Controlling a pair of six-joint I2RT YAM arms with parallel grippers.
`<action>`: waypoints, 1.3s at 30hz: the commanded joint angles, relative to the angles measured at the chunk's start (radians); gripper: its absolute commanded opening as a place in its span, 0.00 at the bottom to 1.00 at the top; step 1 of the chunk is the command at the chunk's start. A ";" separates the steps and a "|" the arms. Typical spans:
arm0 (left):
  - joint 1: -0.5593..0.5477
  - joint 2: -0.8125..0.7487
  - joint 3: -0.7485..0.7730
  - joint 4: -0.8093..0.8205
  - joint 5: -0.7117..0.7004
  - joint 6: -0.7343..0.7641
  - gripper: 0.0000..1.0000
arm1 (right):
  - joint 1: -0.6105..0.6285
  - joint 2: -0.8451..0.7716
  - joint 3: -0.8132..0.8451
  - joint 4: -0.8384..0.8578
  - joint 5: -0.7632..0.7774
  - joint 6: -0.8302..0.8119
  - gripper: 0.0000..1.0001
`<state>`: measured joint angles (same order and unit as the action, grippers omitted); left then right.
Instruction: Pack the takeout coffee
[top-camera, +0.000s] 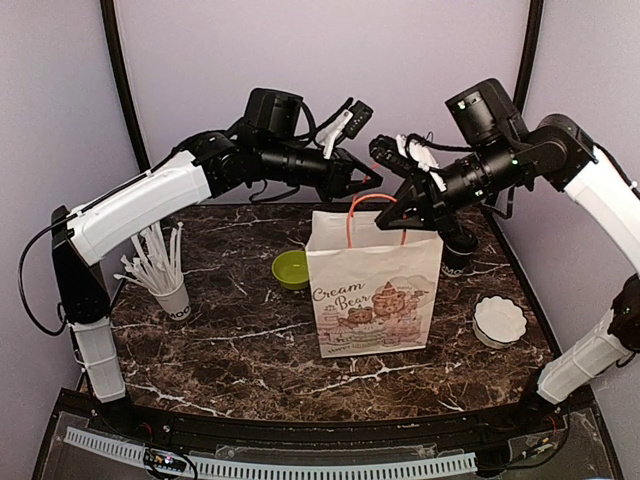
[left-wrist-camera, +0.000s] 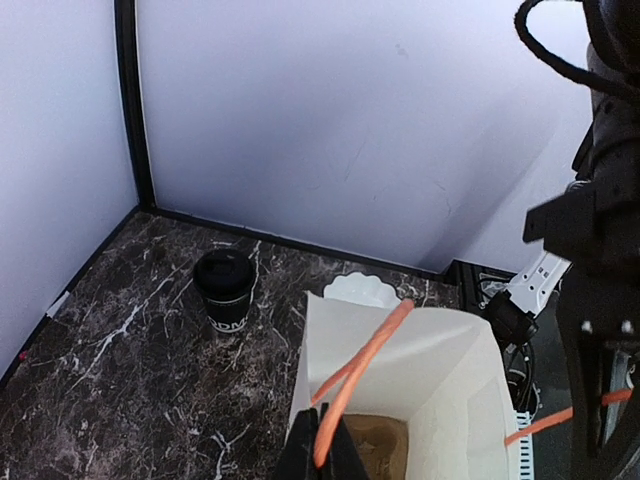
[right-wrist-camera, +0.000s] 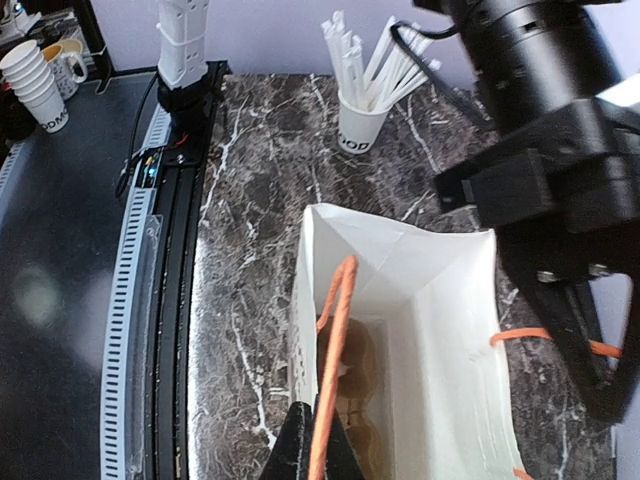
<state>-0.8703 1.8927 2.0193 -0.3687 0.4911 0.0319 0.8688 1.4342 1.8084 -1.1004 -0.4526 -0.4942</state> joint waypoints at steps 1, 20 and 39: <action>0.008 -0.102 0.017 0.015 0.026 -0.028 0.00 | -0.011 -0.022 0.091 0.032 -0.011 0.002 0.00; 0.009 -0.133 -0.115 -0.036 -0.194 0.054 0.45 | -0.023 0.006 -0.042 0.051 0.022 -0.025 0.36; 0.009 -0.426 -0.449 0.004 -0.256 0.097 0.76 | -0.376 -0.181 -0.048 0.012 0.005 -0.042 0.77</action>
<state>-0.8665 1.5467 1.6897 -0.3996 0.2234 0.1013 0.5980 1.2278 1.7943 -1.1439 -0.4488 -0.5800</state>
